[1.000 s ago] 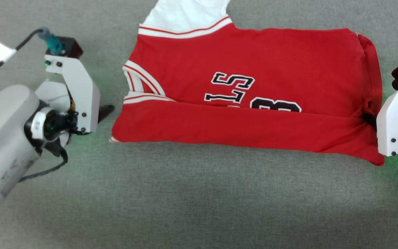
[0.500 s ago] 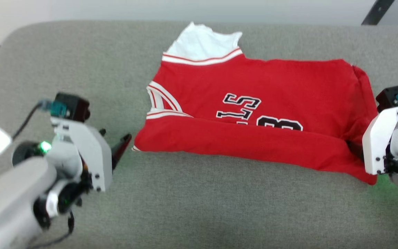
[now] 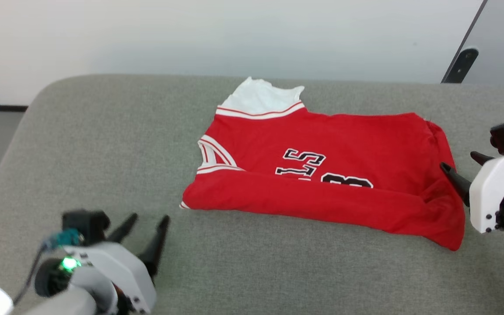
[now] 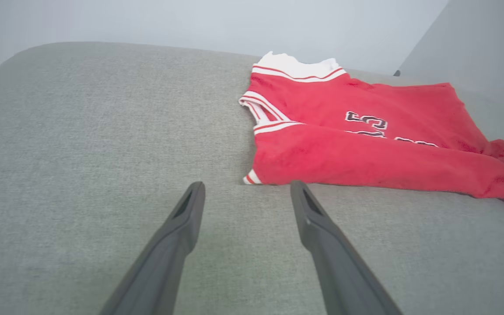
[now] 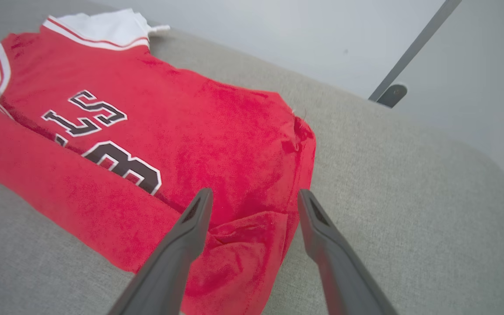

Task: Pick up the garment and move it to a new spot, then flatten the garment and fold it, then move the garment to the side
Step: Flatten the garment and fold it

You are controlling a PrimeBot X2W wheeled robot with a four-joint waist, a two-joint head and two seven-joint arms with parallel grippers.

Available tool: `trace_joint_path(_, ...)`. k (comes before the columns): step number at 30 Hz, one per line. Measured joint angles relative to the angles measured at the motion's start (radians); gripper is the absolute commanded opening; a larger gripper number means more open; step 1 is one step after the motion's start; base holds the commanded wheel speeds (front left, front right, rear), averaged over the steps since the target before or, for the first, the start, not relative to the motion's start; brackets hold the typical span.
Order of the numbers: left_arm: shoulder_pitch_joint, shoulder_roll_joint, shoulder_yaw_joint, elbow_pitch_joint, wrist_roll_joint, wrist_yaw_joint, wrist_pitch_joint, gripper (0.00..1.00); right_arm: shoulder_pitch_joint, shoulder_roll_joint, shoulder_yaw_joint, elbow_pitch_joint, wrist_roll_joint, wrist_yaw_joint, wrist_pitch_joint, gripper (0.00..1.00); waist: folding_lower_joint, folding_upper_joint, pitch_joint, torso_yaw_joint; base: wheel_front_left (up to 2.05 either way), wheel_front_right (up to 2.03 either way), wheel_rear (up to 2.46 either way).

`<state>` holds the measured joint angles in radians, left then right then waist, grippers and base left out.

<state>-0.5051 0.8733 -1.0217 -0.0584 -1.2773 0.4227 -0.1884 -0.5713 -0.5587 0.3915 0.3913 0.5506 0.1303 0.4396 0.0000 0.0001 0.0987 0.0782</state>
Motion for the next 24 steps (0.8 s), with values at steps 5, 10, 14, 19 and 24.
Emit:
trace_joint_path(5,0.081,-0.045,0.013,-0.007,0.047,0.017,-0.061,1.00,0.091,-0.002,-0.023,-0.073,-0.035,0.001,-0.188,1.00,0.0000,0.0000,-0.035,-0.008,0.00,0.00,0.00)
trace_joint_path(10,0.158,-0.111,0.090,-0.002,0.115,0.026,-0.072,1.00,0.211,0.024,-0.081,-0.122,-0.111,0.001,-0.363,1.00,0.0000,0.0000,-0.057,-0.025,0.00,0.00,0.00)
trace_joint_path(14,0.233,-0.170,0.189,-0.013,0.205,0.031,-0.075,1.00,0.309,0.083,-0.163,-0.154,-0.182,0.001,-0.487,1.00,0.0000,0.0000,-0.071,-0.041,0.00,0.00,0.00)
trace_joint_path(19,0.317,-0.218,0.281,-0.022,0.334,0.017,-0.075,1.00,0.417,0.166,-0.274,-0.213,-0.299,0.001,-0.611,1.00,0.0000,-0.0001,-0.087,-0.066,0.00,0.00,0.00)
trace_joint_path(24,0.375,-0.268,0.389,-0.047,0.493,-0.028,-0.076,1.00,0.509,0.249,-0.366,-0.293,-0.381,0.001,-0.668,1.00,0.0000,-0.0001,-0.098,-0.093,0.00,0.00,0.00)
